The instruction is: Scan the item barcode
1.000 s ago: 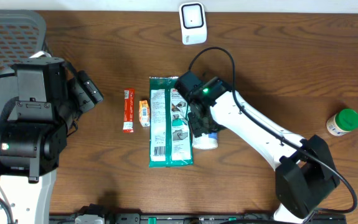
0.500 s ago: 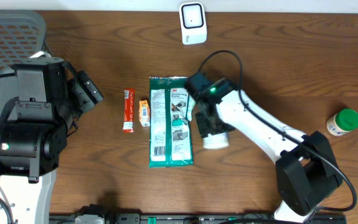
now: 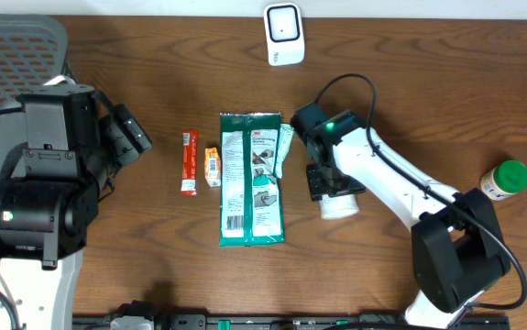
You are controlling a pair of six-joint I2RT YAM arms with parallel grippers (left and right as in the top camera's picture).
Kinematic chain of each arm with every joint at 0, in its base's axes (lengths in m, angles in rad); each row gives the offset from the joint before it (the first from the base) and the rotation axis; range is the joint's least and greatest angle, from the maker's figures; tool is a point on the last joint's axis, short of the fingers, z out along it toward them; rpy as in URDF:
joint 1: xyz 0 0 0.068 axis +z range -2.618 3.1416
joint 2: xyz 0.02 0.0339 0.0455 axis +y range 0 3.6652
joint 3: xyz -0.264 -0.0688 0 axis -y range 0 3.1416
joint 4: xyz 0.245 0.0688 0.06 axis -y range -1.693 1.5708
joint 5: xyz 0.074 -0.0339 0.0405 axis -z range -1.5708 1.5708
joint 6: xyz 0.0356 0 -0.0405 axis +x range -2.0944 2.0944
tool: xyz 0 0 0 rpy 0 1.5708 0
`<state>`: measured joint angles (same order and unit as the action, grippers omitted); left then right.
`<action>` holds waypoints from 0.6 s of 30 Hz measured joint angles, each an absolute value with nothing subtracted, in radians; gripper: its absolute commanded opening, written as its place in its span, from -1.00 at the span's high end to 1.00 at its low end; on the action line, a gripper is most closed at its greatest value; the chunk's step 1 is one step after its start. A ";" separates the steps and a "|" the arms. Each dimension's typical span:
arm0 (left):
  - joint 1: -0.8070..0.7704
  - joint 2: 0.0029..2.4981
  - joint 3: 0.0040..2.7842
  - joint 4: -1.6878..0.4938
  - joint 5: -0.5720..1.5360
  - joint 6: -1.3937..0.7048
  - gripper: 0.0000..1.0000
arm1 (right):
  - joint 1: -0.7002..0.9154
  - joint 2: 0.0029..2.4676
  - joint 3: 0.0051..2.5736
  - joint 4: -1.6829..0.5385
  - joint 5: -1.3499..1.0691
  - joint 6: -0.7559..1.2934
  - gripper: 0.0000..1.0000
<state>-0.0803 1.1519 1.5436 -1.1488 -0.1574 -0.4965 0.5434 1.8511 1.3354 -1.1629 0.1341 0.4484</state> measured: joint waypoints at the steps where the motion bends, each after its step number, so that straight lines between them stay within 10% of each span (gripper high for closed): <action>1: -0.080 1.152 1.544 -1.149 -0.157 -0.496 -0.80 | 0.537 1.851 1.335 -1.163 0.140 0.448 -0.23; 18: -0.080 1.152 1.544 -1.149 -0.157 -0.496 -0.79 | 0.507 1.851 1.317 -1.165 0.191 0.456 -0.41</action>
<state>-0.0803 1.1519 1.5436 -1.1488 -0.1574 -0.4965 0.5072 1.8511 1.3167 -1.1652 0.1905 0.4564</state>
